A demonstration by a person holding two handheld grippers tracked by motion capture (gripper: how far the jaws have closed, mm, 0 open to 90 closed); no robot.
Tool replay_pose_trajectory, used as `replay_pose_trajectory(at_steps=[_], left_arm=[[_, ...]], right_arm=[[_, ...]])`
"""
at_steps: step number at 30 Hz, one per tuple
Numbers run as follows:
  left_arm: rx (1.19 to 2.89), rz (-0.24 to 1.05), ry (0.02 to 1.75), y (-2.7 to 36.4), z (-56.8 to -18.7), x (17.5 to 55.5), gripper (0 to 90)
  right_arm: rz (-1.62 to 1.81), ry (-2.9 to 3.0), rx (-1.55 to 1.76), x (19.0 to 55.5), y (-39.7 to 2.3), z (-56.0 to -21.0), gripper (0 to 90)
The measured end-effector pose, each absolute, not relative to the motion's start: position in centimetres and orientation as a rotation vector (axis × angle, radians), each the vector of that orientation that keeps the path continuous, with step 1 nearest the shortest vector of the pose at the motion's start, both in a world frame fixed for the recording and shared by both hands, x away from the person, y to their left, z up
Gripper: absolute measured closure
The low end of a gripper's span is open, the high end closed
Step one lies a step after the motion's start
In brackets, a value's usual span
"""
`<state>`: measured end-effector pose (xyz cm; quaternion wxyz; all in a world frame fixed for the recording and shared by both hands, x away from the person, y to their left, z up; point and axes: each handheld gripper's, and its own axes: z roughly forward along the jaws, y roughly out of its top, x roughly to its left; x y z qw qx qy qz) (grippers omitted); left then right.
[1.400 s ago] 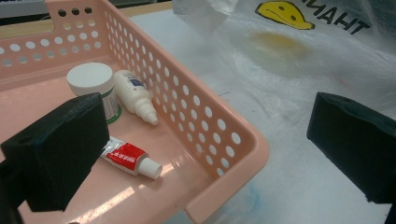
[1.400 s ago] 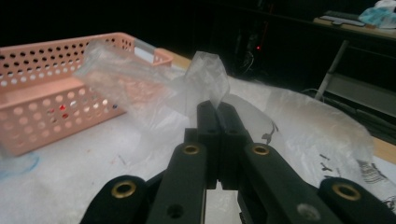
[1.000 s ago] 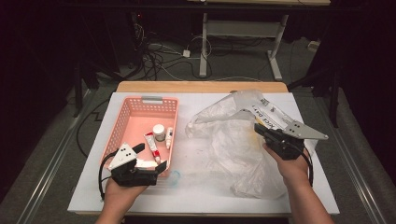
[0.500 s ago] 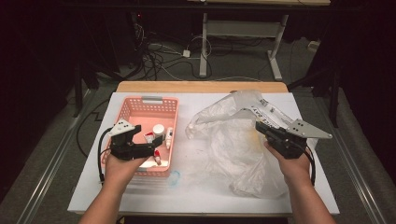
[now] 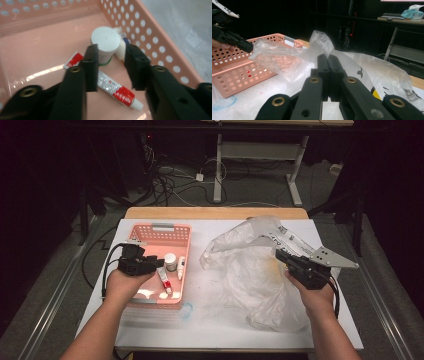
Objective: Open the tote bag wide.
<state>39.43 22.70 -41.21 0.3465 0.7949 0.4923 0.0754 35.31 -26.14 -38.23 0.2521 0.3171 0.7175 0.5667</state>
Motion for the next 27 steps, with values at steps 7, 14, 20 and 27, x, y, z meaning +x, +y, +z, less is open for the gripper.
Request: replay_pose_trajectory(at_steps=[7,14,20,27], left_arm=[[2.196,0.157,1.251,21.6,-41.7,40.2,87.6],[2.332,0.074,1.188,20.4,-42.4,41.2,87.8],[2.405,0.035,1.16,19.5,-43.3,41.8,87.8],[2.532,0.023,1.102,17.8,-44.3,41.8,87.8]], right_arm=[[1.542,1.951,0.861,35.3,-26.1,-38.2,90.0],[1.542,1.952,0.86,35.4,-26.2,-38.2,90.0],[1.541,1.953,0.86,35.4,-26.2,-38.3,90.0],[1.535,1.96,0.861,35.5,-26.0,-38.3,90.0]])
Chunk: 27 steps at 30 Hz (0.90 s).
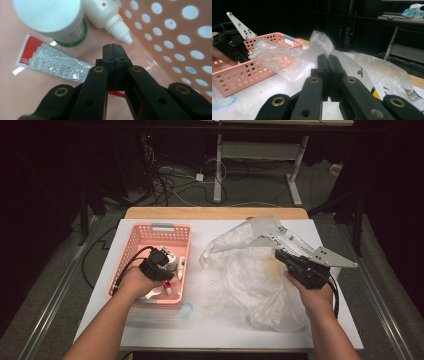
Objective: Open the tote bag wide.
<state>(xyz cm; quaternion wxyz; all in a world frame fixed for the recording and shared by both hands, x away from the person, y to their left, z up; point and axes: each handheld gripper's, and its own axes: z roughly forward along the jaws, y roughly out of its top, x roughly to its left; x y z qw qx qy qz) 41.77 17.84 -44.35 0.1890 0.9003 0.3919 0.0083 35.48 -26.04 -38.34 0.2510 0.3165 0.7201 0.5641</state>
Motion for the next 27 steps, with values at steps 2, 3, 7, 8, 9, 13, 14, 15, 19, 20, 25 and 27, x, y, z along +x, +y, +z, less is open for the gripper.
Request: replay_pose_trajectory(at_steps=[2,3,7,8,9,13,14,15,19,20,25,27], left_arm=[[2.556,0.011,1.099,17.5,-44.6,41.8,87.8],[2.569,0.015,1.093,17.4,-44.6,41.8,87.7],[2.629,0.035,1.096,17.2,-44.8,41.8,87.7],[2.641,0.037,1.099,17.3,-44.9,41.8,87.7],[2.645,0.037,1.107,17.4,-44.9,41.9,87.7],[2.65,0.044,1.147,18.2,-45.1,42.2,87.6],[2.645,0.048,1.162,18.5,-45.1,42.3,87.6],[2.637,0.049,1.179,18.8,-45.1,42.5,87.6],[2.628,0.061,1.224,19.7,-45.1,42.8,87.6],[2.627,0.068,1.23,19.9,-45.1,42.8,87.6],[2.57,0.103,1.25,20.6,-44.3,42.7,87.5],[2.513,0.135,1.273,21.1,-43.6,42.7,87.4]], right_arm=[[1.538,1.963,0.867,35.5,-26.0,-38.4,90.0],[1.536,1.964,0.862,35.5,-26.0,-38.4,90.0],[1.532,1.97,0.862,35.6,-25.9,-38.6,90.0],[1.534,1.969,0.863,35.5,-25.9,-38.6,90.0],[1.534,1.97,0.858,35.5,-25.9,-38.6,90.0],[1.532,1.972,0.857,35.5,-25.9,-38.6,90.0],[1.534,1.97,0.861,35.5,-25.9,-38.6,90.0],[1.536,1.969,0.864,35.5,-25.9,-38.6,90.0],[1.536,1.966,0.865,35.5,-26.0,-38.6,90.0],[1.535,1.965,0.868,35.5,-26.0,-38.5,90.0],[1.54,1.96,0.87,35.4,-26.1,-38.5,90.0],[1.543,1.958,0.869,35.4,-26.1,-38.5,90.0]])
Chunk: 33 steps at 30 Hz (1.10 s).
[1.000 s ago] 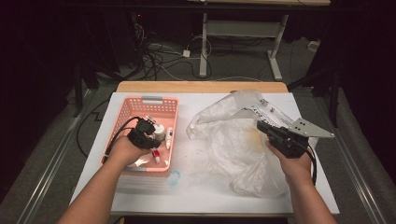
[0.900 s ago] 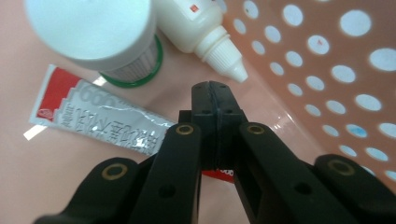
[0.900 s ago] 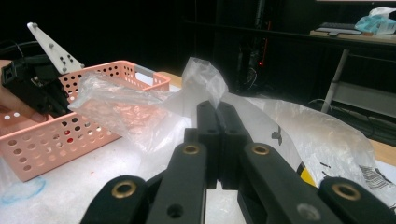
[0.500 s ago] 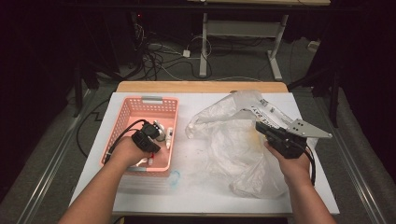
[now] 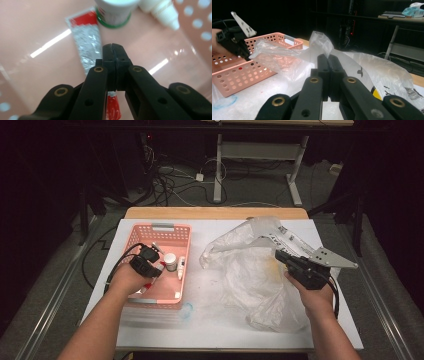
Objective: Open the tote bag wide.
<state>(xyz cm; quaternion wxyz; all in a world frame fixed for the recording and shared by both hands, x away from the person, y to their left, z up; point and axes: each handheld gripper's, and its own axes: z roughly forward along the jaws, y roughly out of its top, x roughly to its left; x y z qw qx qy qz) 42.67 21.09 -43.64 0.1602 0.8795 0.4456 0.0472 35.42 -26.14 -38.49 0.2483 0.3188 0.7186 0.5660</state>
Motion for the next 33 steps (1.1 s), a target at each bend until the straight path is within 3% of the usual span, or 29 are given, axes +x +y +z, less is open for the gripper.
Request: replay_pose_trajectory(at_steps=[3,4,9,11,20,28,33], left_arm=[[2.428,0.193,1.335,22.1,-42.9,42.7,85.7],[2.409,0.201,1.362,22.4,-42.9,42.7,81.5],[2.373,0.105,1.428,22.7,-43.6,43.2,44.0],[2.411,0.106,1.444,22.4,-44.1,43.3,38.3],[2.499,0.086,1.486,21.9,-45.4,43.5,42.1],[2.503,0.1,1.457,21.7,-45.3,43.3,62.3],[2.443,0.076,1.489,22.1,-45.3,43.4,67.0]], right_arm=[[1.542,1.961,0.872,35.5,-26.1,-38.5,90.0],[1.542,1.961,0.869,35.5,-26.1,-38.6,90.0],[1.545,1.961,0.873,35.5,-26.0,-38.6,90.0],[1.547,1.959,0.876,35.5,-26.1,-38.6,90.0],[1.548,1.96,0.87,35.5,-26.1,-38.5,90.0],[1.544,1.961,0.867,35.4,-26.1,-38.6,90.0],[1.544,1.963,0.862,35.3,-26.0,-38.5,90.0]])
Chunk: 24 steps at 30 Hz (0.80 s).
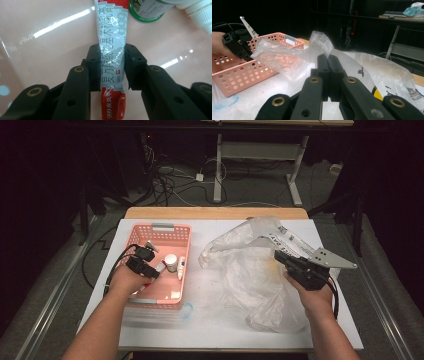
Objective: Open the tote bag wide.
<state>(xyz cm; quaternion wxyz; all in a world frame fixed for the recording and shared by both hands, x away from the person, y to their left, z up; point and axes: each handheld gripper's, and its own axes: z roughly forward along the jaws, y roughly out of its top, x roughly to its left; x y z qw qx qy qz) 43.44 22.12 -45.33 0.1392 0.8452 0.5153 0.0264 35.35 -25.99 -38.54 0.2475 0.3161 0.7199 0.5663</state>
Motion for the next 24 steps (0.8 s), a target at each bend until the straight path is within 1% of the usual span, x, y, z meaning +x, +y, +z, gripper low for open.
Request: replay_pose_trajectory(at_steps=[6,9,17,24], left_arm=[[2.417,0.124,1.524,22.5,-44.8,43.4,67.3],[2.354,0.156,1.528,23.0,-44.0,43.2,67.3],[2.238,0.191,1.471,24.0,-42.3,42.1,67.3],[2.151,0.248,1.415,24.4,-41.7,40.7,67.3]], right_arm=[[1.552,1.952,0.861,35.3,-26.1,-38.4,90.0],[1.555,1.95,0.868,35.2,-26.1,-38.3,90.0],[1.556,1.948,0.853,35.1,-26.1,-38.2,90.0],[1.558,1.953,0.856,35.1,-26.2,-38.3,90.0]])
